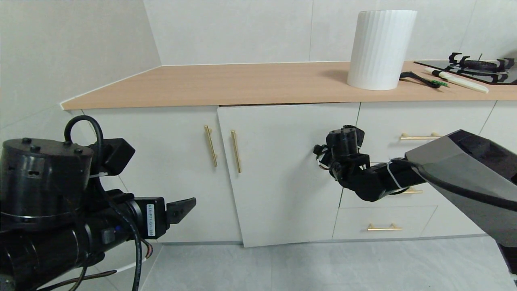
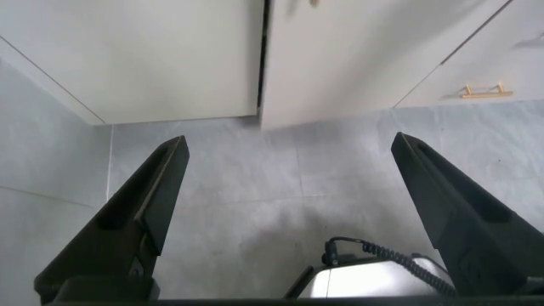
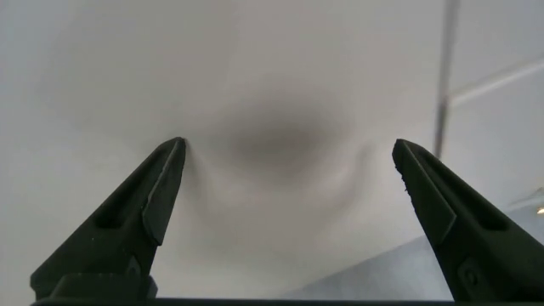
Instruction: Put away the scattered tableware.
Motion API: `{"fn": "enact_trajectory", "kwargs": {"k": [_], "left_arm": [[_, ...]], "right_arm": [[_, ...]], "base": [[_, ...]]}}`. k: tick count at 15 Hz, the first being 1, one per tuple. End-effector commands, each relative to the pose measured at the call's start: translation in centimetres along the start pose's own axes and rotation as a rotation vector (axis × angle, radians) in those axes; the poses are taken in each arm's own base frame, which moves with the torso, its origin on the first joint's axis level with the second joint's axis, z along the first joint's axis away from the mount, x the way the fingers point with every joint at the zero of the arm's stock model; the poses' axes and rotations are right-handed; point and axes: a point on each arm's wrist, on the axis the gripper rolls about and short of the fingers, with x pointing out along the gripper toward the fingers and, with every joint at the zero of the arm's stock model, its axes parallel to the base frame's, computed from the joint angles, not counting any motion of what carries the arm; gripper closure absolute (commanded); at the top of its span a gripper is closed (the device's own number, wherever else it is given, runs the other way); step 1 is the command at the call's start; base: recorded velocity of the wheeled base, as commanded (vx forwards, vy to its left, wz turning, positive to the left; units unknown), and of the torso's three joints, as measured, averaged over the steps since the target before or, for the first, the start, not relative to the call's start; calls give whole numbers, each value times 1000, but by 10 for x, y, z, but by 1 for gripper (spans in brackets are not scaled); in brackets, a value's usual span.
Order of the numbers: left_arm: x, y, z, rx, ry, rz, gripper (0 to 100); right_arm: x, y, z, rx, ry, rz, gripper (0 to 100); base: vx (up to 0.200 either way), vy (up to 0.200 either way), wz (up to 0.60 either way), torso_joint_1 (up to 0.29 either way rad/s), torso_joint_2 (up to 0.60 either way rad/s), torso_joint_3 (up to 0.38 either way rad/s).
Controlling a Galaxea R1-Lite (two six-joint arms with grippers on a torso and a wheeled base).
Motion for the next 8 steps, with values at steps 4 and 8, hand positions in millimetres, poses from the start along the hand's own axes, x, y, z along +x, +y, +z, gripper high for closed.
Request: {"fn": "enact_trajectory", "kwargs": {"k": [4, 8], "left_arm": [[2, 0, -1, 0, 7, 2, 0], [2, 0, -1, 1, 6, 2, 0]], "right_arm": [[18, -16, 13, 20, -43, -42, 0], [-5, -9, 23, 11, -32, -22, 0]], "base": [[0, 0, 0, 0, 0, 0], [0, 0, 0, 0, 0, 0]]}}
